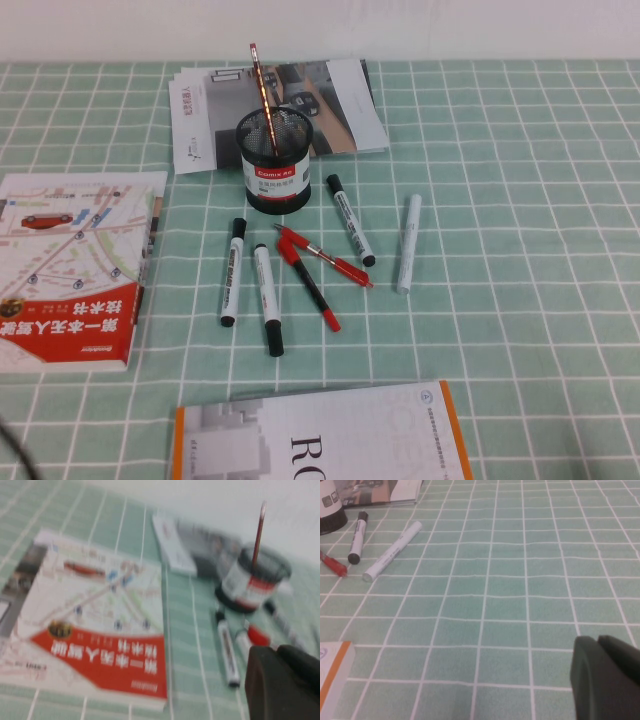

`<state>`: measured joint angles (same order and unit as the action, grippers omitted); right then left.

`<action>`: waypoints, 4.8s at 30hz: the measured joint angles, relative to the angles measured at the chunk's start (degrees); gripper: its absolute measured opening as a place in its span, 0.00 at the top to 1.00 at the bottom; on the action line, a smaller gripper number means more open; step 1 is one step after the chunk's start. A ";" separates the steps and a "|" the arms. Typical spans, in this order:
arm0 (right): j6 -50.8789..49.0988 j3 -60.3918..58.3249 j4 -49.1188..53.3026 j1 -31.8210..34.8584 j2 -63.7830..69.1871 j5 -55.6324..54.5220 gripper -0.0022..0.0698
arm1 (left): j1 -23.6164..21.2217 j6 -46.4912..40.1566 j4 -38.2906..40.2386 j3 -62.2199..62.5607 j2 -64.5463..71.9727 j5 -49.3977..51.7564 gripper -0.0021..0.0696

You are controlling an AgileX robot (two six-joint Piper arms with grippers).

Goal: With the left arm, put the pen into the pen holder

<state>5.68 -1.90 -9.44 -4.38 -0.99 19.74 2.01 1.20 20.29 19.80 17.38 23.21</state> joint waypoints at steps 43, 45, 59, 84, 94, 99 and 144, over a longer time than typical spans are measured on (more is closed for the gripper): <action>0.00 0.00 0.00 0.00 0.00 0.00 1.00 | 21.94 -2.48 -13.73 70.48 95.01 31.93 0.67; 0.00 0.00 0.00 0.00 0.00 0.00 1.00 | 21.94 -0.64 -14.49 70.56 95.89 32.17 0.60; 0.00 0.00 0.00 0.00 0.00 0.00 1.00 | 22.14 0.89 -16.49 72.24 101.03 31.93 0.55; 0.00 0.00 0.00 0.00 0.00 0.00 1.00 | 22.86 0.67 -18.04 73.32 103.51 33.53 0.82; 0.00 0.00 0.00 0.00 0.00 0.00 1.00 | 22.86 -3.07 -18.54 68.30 91.71 29.92 0.82; 0.00 0.00 0.00 0.00 0.00 0.00 1.00 | 22.86 -3.70 -18.54 55.60 78.19 11.97 0.82; 0.00 0.00 0.00 0.00 0.00 0.00 1.00 | 21.73 10.80 -25.55 51.14 99.79 -57.73 0.82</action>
<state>5.68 -1.90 -9.44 -4.38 -0.99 19.74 23.74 12.00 -5.26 70.94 117.17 -34.52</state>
